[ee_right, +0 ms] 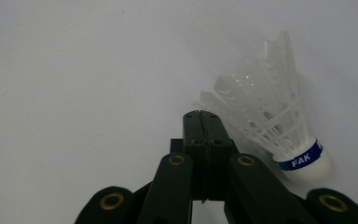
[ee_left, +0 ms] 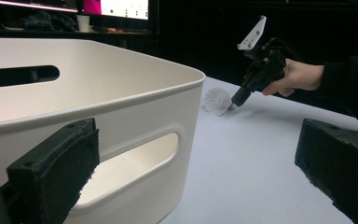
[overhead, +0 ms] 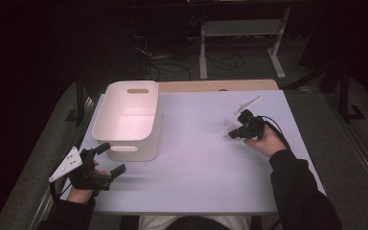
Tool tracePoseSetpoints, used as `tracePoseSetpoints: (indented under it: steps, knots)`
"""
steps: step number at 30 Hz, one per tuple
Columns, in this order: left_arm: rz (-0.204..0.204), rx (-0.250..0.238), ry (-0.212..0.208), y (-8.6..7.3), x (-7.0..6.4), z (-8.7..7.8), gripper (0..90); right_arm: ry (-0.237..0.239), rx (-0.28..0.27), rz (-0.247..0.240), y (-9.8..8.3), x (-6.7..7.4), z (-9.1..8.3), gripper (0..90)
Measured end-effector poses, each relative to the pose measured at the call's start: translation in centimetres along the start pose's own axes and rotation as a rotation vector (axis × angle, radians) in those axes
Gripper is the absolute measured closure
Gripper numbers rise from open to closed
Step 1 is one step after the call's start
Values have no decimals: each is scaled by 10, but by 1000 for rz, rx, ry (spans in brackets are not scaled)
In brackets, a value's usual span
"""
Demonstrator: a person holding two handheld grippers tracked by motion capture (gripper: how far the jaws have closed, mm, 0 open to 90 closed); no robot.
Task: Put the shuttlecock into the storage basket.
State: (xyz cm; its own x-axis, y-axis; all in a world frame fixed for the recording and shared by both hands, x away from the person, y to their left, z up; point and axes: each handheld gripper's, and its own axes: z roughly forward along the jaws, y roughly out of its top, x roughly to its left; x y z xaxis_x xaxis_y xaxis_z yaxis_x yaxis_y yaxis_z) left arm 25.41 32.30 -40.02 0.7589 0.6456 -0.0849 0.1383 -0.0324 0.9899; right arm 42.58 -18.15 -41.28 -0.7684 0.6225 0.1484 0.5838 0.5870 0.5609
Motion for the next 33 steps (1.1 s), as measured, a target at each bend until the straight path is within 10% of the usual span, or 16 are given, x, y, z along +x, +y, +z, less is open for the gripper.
tracePoseSetpoints:
  steps: [33]
  knots:
    - [0,-1,-1,0,0,0,0,-43,-68,50,-4,-23,-6,876]
